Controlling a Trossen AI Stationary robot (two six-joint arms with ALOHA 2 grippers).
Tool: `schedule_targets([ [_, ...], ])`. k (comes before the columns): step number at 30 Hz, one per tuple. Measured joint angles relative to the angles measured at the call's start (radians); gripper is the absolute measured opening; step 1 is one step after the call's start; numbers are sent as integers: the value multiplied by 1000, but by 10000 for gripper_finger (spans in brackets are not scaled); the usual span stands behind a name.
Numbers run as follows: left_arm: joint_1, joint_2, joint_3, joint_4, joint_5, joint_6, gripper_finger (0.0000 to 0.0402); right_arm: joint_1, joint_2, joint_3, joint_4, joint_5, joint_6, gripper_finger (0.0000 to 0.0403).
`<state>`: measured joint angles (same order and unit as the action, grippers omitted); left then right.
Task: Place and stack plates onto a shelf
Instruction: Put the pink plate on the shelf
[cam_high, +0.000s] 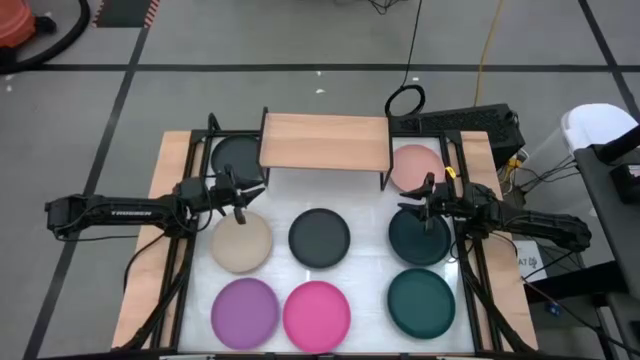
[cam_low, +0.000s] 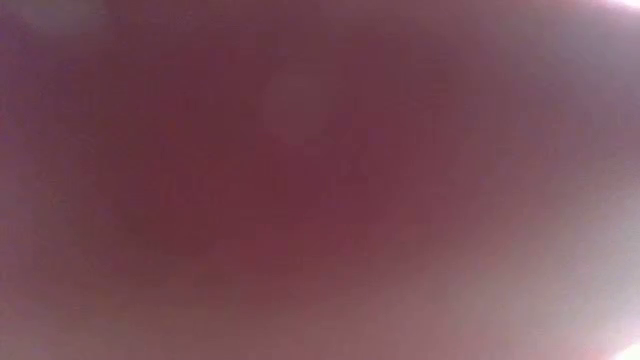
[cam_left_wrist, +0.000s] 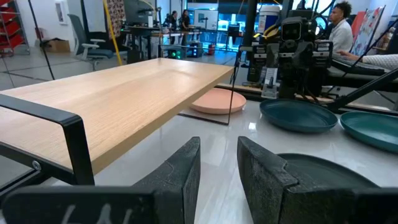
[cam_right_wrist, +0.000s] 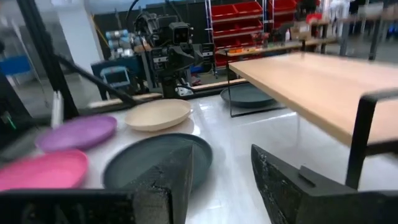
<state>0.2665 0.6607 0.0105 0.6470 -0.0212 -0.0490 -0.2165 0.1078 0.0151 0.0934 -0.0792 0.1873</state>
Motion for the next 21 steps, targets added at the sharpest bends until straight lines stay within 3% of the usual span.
schedule_targets([
  [10, 0, 0, 0, 0, 0, 0, 110, 0, 0, 0, 4, 0, 64, 144],
  [21, 0, 0, 0, 0, 0, 0, 110, 0, 0, 0, 160, 0, 94, 144],
])
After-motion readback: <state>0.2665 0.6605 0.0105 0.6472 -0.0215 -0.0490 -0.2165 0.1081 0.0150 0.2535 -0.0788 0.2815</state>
